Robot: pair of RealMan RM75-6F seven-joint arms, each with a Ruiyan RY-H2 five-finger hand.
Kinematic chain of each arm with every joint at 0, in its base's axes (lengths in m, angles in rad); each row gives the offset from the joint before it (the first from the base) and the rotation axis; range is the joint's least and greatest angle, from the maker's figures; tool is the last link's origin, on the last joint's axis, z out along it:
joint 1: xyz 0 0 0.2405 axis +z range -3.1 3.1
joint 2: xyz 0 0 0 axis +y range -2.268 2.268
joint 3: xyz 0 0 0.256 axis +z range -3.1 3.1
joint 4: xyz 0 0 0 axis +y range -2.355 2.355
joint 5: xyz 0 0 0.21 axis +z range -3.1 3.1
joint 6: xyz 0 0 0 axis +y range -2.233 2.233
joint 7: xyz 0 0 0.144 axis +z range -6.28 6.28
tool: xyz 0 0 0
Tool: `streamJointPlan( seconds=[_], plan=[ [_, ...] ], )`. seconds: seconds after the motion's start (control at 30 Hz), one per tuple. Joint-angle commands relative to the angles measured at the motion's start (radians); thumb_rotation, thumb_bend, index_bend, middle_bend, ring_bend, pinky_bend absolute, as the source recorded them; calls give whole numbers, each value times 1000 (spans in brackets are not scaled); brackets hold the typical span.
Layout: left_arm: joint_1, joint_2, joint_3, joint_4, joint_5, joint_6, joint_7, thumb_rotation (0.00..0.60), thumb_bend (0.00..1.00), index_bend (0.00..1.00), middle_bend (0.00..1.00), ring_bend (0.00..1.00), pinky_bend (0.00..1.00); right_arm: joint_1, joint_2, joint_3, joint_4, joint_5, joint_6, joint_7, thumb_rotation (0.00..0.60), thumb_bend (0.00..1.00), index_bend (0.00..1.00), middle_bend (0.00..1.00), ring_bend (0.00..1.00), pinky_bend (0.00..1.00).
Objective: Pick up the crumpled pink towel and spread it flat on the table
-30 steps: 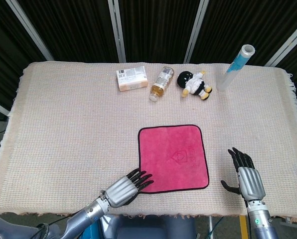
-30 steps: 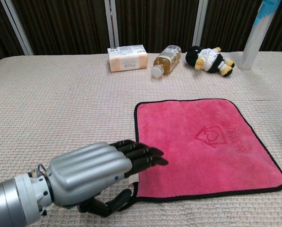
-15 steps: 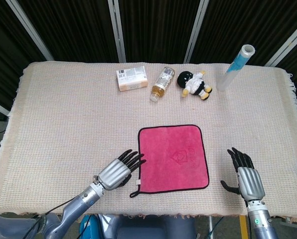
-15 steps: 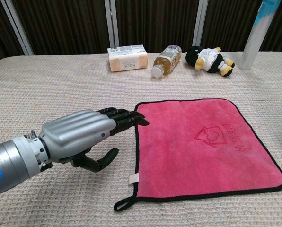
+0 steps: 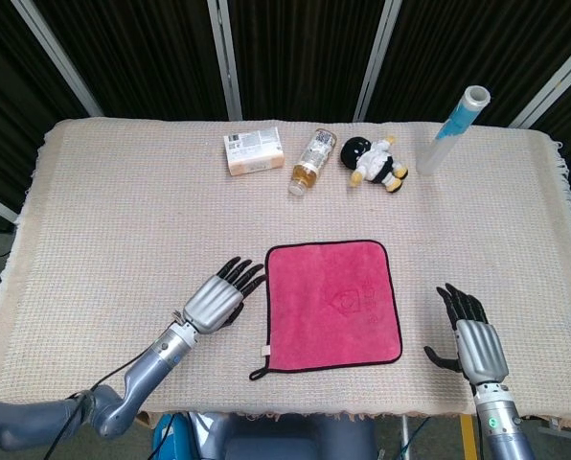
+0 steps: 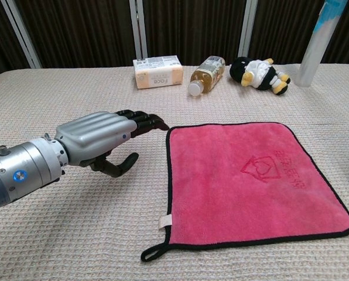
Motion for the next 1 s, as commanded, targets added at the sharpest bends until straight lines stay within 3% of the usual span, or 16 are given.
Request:
streamJointPlan(
  seconds=[0.03, 0.17, 0.3, 0.37, 0.43, 0.53, 0.77, 0.9, 1.0],
  plan=[
    [-10, -3, -8, 21, -21, -20, 2, 600, 671, 88, 31, 0, 0, 4, -2, 2, 3, 7, -8, -4, 600, 237, 0, 0, 0, 0],
    [-6, -3, -6, 30, -23, -9, -11, 600, 656, 92, 34, 0, 0, 5, -5, 3, 4, 8, -10, -6, 600, 237, 0, 0, 0, 0],
    [33, 31, 16, 19, 8, 61, -53, 600, 556, 92, 33, 0, 0, 6, -8, 1, 9, 1, -7, -8, 600, 237, 0, 0, 0, 0],
    [65, 59, 29, 7, 25, 114, -71, 600, 452, 93, 34, 0, 0, 5, -8, -1, 12, -1, -6, -9, 600, 237, 0, 0, 0, 0],
    [93, 82, 37, -1, 35, 161, -78, 600, 266, 94, 34, 0, 0, 5, -9, 0, 16, -1, -6, -9, 600, 237, 0, 0, 0, 0],
    [178, 136, 51, -39, 44, 294, -98, 600, 78, 94, 27, 0, 0, 7, -12, 5, 29, -7, -1, -4, 600, 237, 0, 0, 0, 0],
    [371, 247, 122, -94, 63, 531, -208, 600, 9, 60, 0, 0, 0, 13, -22, 2, 88, -62, 23, -11, 600, 236, 0, 0, 0, 0],
    [451, 288, 160, -66, 84, 623, -228, 600, 8, 48, 0, 0, 0, 15, -41, 0, 140, -96, 45, -31, 600, 237, 0, 0, 0, 0],
    [507, 300, 160, -25, 79, 694, -232, 600, 8, 42, 0, 0, 0, 10, -65, 9, 173, -111, 79, -30, 600, 237, 0, 0, 0, 0]
  ],
)
